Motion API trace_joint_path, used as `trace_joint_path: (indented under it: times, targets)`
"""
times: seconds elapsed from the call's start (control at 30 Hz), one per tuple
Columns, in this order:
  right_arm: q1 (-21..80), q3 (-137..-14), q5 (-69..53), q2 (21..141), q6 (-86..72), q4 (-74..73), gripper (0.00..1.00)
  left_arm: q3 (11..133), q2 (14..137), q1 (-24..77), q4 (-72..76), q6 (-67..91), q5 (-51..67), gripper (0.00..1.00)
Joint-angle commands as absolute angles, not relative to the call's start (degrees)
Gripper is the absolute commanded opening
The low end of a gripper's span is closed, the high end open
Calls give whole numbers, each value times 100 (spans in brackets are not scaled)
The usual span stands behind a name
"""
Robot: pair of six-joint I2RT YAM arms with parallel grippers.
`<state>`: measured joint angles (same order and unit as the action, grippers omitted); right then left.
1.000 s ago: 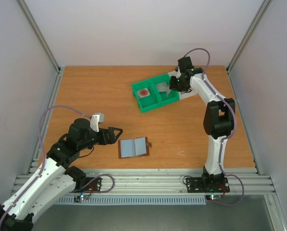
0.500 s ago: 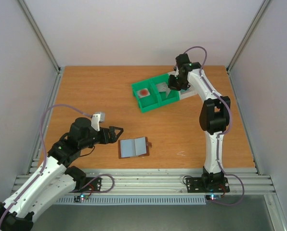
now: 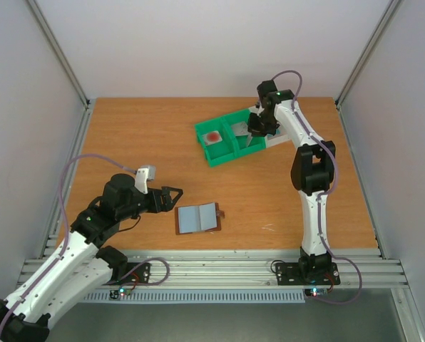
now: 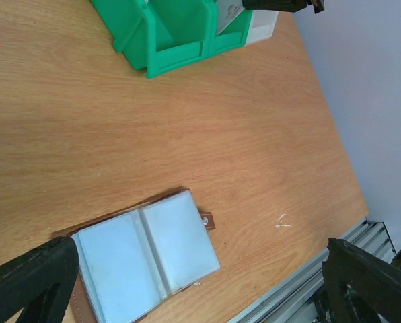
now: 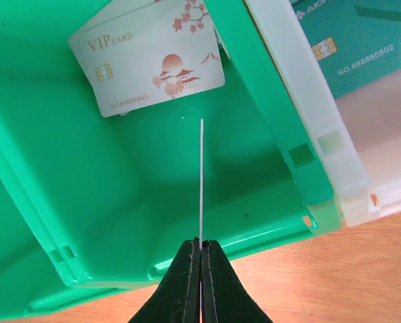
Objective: Take the credit cards out of the card holder
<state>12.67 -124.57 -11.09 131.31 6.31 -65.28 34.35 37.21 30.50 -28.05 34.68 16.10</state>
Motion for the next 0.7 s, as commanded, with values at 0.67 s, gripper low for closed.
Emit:
trace_joint_path:
  times: [0.67]
  targets:
    - [1345,-12721,-1002,13411,553,-5995,1,3410,3657,3058,-2577,3494,1519,99]
